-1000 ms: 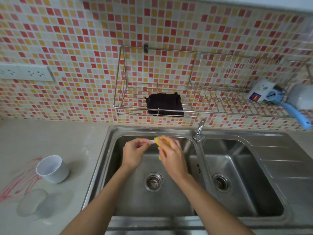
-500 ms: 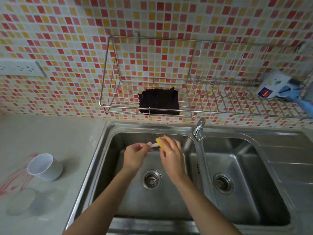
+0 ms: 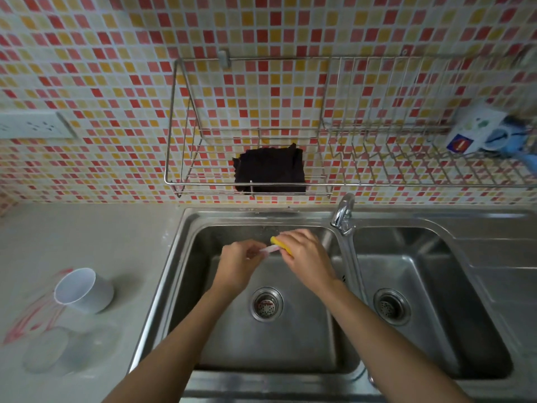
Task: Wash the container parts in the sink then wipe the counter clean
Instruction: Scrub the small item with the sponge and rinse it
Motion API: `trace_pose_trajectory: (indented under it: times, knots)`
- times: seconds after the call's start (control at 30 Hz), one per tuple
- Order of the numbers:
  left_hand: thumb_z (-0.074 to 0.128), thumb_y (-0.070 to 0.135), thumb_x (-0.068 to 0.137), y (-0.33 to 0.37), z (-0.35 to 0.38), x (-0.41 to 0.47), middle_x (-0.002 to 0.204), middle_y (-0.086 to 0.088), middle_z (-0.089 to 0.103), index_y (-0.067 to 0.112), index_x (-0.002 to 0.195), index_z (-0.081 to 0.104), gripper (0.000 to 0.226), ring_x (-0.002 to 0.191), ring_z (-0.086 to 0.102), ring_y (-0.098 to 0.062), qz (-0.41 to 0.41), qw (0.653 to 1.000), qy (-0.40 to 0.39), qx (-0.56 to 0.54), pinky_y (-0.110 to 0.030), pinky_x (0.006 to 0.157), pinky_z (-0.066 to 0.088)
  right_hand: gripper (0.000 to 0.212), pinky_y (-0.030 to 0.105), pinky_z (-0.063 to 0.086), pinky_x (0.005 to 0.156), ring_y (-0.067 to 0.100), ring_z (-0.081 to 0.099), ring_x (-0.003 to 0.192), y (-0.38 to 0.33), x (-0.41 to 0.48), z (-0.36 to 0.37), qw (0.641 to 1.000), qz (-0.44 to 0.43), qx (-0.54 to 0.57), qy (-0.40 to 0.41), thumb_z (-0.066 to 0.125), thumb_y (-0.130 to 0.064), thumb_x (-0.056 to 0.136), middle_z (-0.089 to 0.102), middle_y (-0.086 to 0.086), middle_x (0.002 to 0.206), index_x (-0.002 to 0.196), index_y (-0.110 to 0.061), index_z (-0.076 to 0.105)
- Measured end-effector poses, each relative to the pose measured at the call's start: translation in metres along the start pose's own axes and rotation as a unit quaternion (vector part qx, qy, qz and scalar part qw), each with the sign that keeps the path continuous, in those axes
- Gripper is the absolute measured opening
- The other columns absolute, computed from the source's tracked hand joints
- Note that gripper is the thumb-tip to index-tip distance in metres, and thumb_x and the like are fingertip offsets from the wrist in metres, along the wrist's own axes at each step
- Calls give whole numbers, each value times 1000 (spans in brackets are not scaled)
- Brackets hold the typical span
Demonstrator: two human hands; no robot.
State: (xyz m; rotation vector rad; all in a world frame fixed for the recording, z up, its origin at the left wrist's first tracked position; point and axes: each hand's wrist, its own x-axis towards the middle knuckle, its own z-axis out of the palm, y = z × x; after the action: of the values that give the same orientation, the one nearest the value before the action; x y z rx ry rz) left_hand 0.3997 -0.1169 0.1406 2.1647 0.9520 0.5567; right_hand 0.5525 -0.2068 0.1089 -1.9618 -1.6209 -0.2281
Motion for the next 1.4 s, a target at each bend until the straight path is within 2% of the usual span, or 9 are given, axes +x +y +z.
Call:
trace_pose_trajectory:
  times: [0.1, 0.23, 0.43, 0.6, 0.73, 0.9, 1.07, 1.2, 1.4]
  knots:
    - [74, 25, 84, -1, -1, 7, 77, 5, 73, 16, 88, 76, 10, 70, 65, -6, -64, 995, 34, -61, -10, 64, 46, 40, 36, 53, 87, 26, 59, 98, -4, 1, -2, 994, 97, 46, 36, 76, -6, 77, 68, 4, 114, 115, -15, 70]
    - [70, 18, 87, 1, 3, 10, 82, -8, 75, 7, 92, 76, 13, 79, 71, -19, -117, 965, -2, -233, -32, 79, 56, 40, 30, 44, 95, 23, 50, 108, -36, -9, 2, 994, 58, 88, 42, 63, -4, 85, 60, 8, 120, 124, -9, 63]
    - [71, 19, 86, 1, 6, 5, 77, -8, 74, 9, 86, 76, 11, 72, 65, -11, -118, 965, 27, -231, -24, 73, 51, 42, 44, 52, 84, 27, 56, 99, -11, -7, -1, 978, 192, 56, 63, 64, 4, 83, 66, 4, 115, 120, -14, 67]
    - [70, 21, 87, 2, 9, 5, 84, -13, 75, 7, 92, 76, 15, 85, 70, -30, -127, 953, 9, -276, -39, 83, 56, 40, 34, 50, 89, 25, 54, 102, -45, -14, 0, 991, 83, 80, 60, 64, 1, 83, 64, 5, 117, 122, -10, 65]
    - [68, 24, 89, 10, 14, 3, 82, -11, 74, 4, 84, 74, 22, 77, 66, -16, -194, 927, 28, -319, -24, 77, 56, 44, 41, 54, 83, 26, 57, 96, -23, -14, 3, 975, 193, 76, 85, 69, 3, 78, 66, 3, 113, 119, -14, 68]
    - [63, 28, 92, 18, 15, 6, 78, -9, 71, -1, 88, 72, 31, 64, 59, -9, -266, 889, 2, -372, -28, 81, 55, 40, 34, 51, 86, 23, 57, 100, -41, -23, 3, 993, 71, 48, 85, 71, -4, 79, 64, 3, 117, 118, -11, 67]
    - [67, 31, 89, 16, 17, 6, 67, -4, 64, 4, 73, 68, 31, 62, 55, -12, -267, 901, 27, -341, -29, 78, 55, 40, 43, 53, 76, 25, 59, 97, -25, -22, 4, 988, 125, 28, 87, 71, -4, 78, 66, 0, 116, 115, -16, 68]
    - [66, 29, 90, 17, 17, 7, 66, -4, 62, 6, 71, 66, 30, 59, 51, -10, -289, 886, 36, -360, -26, 76, 55, 43, 38, 51, 77, 22, 57, 100, -37, -27, 6, 998, 28, 12, 60, 68, -4, 77, 64, -2, 119, 117, -18, 66]
    - [67, 28, 89, 17, 21, 6, 66, -3, 64, 4, 73, 69, 28, 60, 54, -9, -274, 892, 37, -358, -23, 73, 54, 45, 43, 52, 81, 26, 58, 100, -28, -34, 9, 992, 94, 32, 76, 63, 1, 78, 63, 2, 121, 121, -15, 65]
